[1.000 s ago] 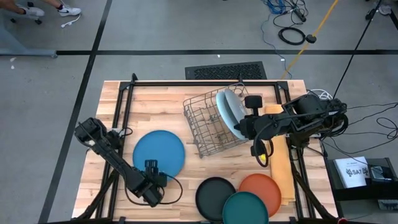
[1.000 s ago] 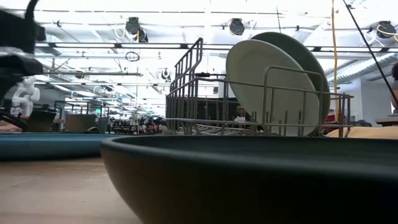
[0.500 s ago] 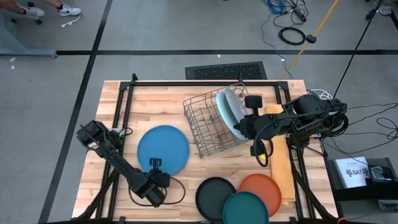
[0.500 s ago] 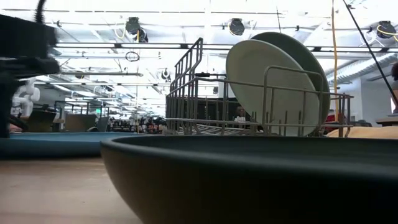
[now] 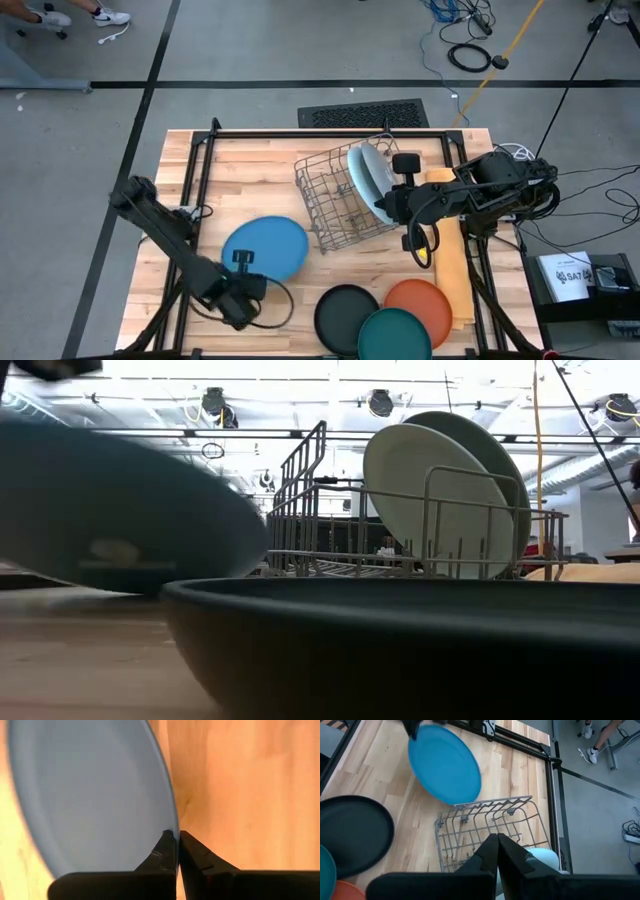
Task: Sort dishes
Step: Put the blue plate into the dish rack
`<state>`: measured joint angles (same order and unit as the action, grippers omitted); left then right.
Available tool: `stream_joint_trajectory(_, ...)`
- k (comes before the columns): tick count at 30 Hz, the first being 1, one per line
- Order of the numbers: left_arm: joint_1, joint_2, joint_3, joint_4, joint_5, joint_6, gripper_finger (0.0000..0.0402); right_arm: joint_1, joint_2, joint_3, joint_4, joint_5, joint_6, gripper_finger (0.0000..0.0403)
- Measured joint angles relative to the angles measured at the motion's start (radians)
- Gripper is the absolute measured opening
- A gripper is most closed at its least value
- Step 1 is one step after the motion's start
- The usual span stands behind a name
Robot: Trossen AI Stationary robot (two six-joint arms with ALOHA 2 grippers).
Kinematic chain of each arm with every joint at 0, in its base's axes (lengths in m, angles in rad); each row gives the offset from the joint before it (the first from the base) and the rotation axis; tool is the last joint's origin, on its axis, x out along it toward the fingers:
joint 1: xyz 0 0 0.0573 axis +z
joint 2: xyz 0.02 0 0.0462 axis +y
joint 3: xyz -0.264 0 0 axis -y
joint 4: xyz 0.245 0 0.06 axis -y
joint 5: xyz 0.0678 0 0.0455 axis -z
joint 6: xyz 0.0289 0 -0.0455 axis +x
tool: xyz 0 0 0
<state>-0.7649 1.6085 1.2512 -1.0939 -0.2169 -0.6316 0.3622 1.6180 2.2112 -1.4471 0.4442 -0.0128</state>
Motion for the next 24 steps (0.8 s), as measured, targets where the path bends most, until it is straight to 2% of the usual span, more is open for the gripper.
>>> stream_joint_trajectory(8, -0.001, -0.324, 0.082, -0.012, -0.071, -0.100, 0.0001, 0.000, 0.000, 0.000, 0.000, 0.000, -0.014, 0.0000)
stream_joint_trajectory(10, -0.001, -0.404, 0.104, 0.007, -0.120, -0.121, 0.0000, 0.000, 0.000, 0.000, 0.000, -0.001, -0.017, 0.0000)
stream_joint_trajectory(12, -0.001, -0.478, 0.110, 0.076, -0.213, -0.132, 0.0000, 0.000, 0.000, 0.000, 0.000, -0.001, -0.018, 0.0000)
stream_joint_trajectory(15, -0.001, -0.572, 0.111, 0.241, -0.404, -0.102, 0.0000, 0.000, 0.000, 0.000, 0.000, 0.000, -0.027, 0.0000)
stream_joint_trajectory(20, -0.001, -0.618, 0.073, 0.552, -0.754, 0.045, 0.0000, 0.000, 0.000, 0.000, 0.000, 0.045, -0.034, 0.0000)
stream_joint_trajectory(22, 0.004, -0.606, 0.018, 0.679, -0.837, 0.090, 0.0000, 0.000, -0.002, 0.000, 0.001, 0.069, -0.034, 0.0000)
stream_joint_trajectory(24, 0.027, -0.580, -0.055, 0.859, -0.874, 0.128, 0.0000, 0.000, -0.005, 0.000, 0.007, 0.081, -0.034, 0.0000)
